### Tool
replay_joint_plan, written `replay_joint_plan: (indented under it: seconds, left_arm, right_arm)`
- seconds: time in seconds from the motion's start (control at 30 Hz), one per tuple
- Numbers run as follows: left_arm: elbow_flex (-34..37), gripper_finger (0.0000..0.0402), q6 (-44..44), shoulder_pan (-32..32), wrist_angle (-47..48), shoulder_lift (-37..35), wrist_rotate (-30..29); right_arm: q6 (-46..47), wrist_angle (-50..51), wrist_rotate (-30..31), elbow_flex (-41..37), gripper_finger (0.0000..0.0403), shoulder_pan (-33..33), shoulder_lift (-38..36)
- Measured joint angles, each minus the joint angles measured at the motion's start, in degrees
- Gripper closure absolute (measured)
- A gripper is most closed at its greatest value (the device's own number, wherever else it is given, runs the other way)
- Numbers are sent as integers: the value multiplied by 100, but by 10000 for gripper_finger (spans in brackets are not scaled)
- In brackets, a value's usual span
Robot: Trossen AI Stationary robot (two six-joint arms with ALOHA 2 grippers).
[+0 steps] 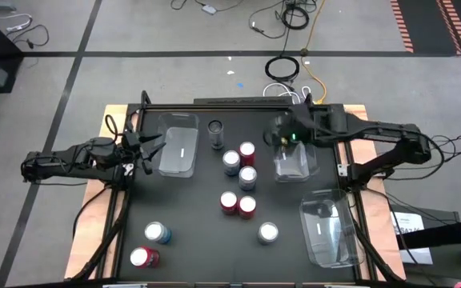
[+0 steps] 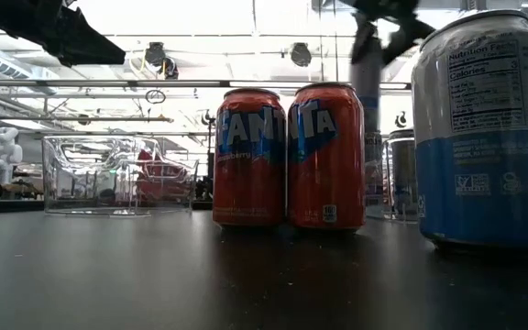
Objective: Sort soda cans
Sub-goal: Put the white soda can into the top right transparent bin
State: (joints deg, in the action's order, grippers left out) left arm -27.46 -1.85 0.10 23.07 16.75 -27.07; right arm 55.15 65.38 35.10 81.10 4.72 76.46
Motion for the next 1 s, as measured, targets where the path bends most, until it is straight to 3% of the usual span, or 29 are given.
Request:
replay_joint_plan:
  seconds: [0.17,0.33,0.67,1.0]
  left_arm:
    - [0,230,-1,0,0,-1,0]
    - [0,230,0,0,0,0,0]
    - [0,230,2,0,-9,-2,0]
    - [0,230,2,0,-39,-2,0]
  right_arm:
    - [1801,1403,530,-160,161,-743,-47]
    - [2643,1553,589,-871,161,-943,-97]
    - [2432,-289,506,-3043,160,-720,-1306]
    - [733,-1000,414,-3590,160,-88,-1643]
